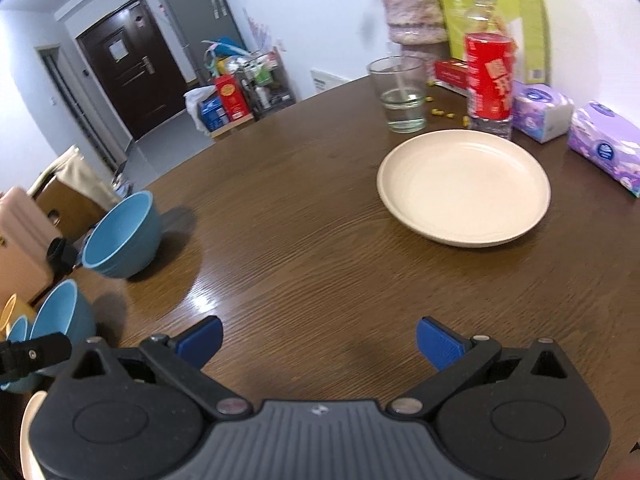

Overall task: Organize plates and bowls
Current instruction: 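Withdraw both open tools and move them toward the cream plate by the red bottle, then close the left gripper on a cream plate rim while the right gripper grasps another plate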

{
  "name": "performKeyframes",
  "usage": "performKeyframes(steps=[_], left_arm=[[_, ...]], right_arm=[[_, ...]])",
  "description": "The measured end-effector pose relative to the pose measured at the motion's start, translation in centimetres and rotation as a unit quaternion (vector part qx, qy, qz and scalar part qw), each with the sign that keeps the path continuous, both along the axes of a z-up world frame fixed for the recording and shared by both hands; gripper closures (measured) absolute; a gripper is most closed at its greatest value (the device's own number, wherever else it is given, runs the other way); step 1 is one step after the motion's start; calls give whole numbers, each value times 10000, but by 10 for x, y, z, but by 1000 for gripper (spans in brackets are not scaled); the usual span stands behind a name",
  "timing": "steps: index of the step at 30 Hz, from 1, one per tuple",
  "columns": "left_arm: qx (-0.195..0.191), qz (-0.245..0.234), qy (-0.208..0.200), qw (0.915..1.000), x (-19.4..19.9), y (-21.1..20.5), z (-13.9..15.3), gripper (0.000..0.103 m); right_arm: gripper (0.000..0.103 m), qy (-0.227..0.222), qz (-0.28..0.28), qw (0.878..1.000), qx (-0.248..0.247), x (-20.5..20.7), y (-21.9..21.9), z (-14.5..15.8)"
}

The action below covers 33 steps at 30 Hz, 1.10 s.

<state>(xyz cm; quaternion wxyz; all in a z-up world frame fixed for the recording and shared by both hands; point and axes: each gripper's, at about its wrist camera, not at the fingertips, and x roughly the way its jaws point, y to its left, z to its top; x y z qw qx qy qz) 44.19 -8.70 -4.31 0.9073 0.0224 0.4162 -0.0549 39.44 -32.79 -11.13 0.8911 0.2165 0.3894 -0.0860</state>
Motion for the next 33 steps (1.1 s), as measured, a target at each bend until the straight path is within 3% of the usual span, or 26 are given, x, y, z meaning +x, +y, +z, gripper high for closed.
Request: performKeyframes(steps=[11,33], left_arm=[[-31,-292,111,9995,21,-50,-4,0],[-128,-738,251,9969,86,-164,-17,0]], right_arm=[[0,6,-365,9993,107,9,-45,-4],[0,217,-926,9953,-166,44,-155,-16]])
